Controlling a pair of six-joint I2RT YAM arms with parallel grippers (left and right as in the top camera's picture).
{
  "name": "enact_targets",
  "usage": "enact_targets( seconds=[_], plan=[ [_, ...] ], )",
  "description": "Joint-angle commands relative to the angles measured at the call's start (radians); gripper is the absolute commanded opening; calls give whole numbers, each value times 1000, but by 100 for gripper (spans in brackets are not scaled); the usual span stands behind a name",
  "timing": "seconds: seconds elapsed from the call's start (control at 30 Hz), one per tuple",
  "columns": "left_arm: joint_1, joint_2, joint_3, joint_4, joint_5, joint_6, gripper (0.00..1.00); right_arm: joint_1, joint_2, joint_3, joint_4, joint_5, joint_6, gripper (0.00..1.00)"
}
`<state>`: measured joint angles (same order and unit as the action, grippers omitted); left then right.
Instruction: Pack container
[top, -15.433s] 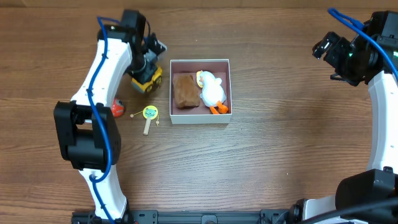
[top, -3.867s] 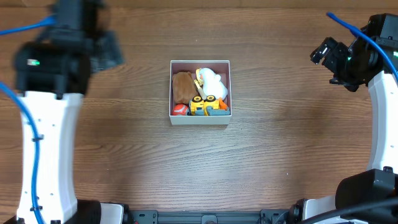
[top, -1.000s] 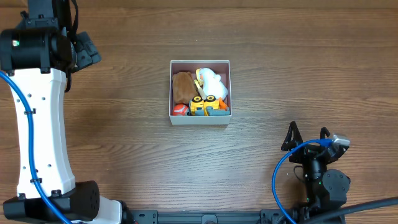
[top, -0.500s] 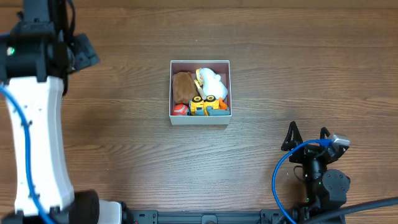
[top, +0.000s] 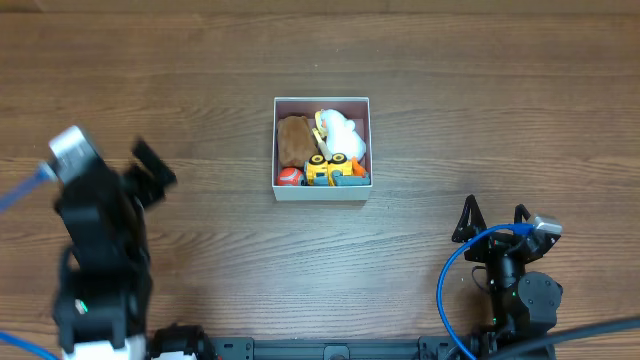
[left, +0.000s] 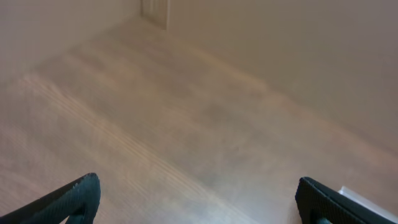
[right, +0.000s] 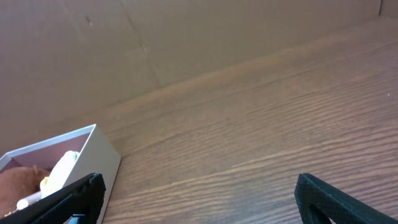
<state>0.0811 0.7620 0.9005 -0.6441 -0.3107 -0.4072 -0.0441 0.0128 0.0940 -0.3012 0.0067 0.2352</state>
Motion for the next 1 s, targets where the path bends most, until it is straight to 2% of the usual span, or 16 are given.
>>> enact_targets(
  seconds=[0.0,0.2,0.33,0.67,0.97],
  plan=[
    [4,-204,-218,64,22,18,100,5,-10,-4,9,-2,0,100],
    [4,-460,-505,157,24,-13,100,5,-10,-4,9,-2,0,100],
    [4,-591,-628,174,24,-46,100,5,-10,-4,9,-2,0,100],
    [-22,-743,-769,176,36,-46,100,5,-10,-4,9,-2,0,100],
    [-38,-758,-770,185,39,-42,100,5,-10,-4,9,-2,0,100]
  ],
)
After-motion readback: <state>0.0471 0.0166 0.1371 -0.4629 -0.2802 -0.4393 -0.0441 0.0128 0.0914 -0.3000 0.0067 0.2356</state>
